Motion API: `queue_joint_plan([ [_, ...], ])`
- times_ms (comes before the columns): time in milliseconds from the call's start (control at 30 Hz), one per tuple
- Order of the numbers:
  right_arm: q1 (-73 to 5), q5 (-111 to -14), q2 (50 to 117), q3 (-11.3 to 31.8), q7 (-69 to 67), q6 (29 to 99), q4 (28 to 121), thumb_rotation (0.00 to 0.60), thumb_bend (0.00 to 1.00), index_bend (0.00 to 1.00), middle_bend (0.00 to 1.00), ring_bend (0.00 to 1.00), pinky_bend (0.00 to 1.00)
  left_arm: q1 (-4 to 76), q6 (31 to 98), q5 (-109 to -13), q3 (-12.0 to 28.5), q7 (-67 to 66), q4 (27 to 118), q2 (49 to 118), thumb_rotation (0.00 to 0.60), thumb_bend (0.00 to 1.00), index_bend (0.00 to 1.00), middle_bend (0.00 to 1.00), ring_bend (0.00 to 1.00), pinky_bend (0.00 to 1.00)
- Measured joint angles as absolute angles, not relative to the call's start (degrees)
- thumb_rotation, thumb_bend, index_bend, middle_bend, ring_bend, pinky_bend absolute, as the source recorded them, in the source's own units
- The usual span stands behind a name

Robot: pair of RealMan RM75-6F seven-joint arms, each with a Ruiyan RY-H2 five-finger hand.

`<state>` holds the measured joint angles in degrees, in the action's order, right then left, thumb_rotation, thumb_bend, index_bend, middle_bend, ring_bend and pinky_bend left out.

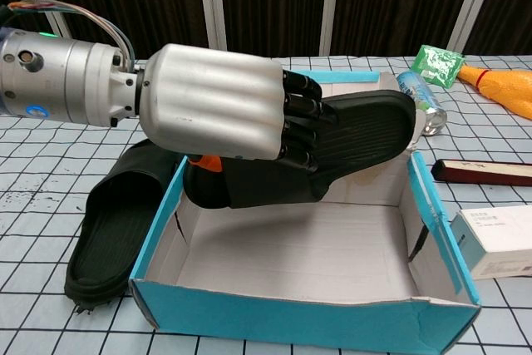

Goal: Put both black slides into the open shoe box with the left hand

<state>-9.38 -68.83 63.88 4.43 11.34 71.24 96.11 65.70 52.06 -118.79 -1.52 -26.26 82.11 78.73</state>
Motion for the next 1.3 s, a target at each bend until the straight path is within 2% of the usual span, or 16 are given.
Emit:
queue_joint_plan([
  [700, -9.36, -68.04, 63.5, 4.41, 11.39, 71.07, 96.5, 0.6, 0.18, 0.17, 0.15, 0.3, 0.24, 67.32, 51.28, -119.45, -3.01, -25.76, 78.98, 82.41, 0.6, 0.43, 0.42, 0.52, 0.12, 0.21],
  [1300, -9.21, -67.72, 63.29, 4.41, 11.76, 71.58, 97.15, 0.6, 0.18, 0.17, 0.14, 0.3, 0.24, 67.88, 50.89, -118.96, -6.04, -22.99, 77.26, 83.55, 0.6, 0.43, 0.42, 0.52, 0.12, 0.22],
])
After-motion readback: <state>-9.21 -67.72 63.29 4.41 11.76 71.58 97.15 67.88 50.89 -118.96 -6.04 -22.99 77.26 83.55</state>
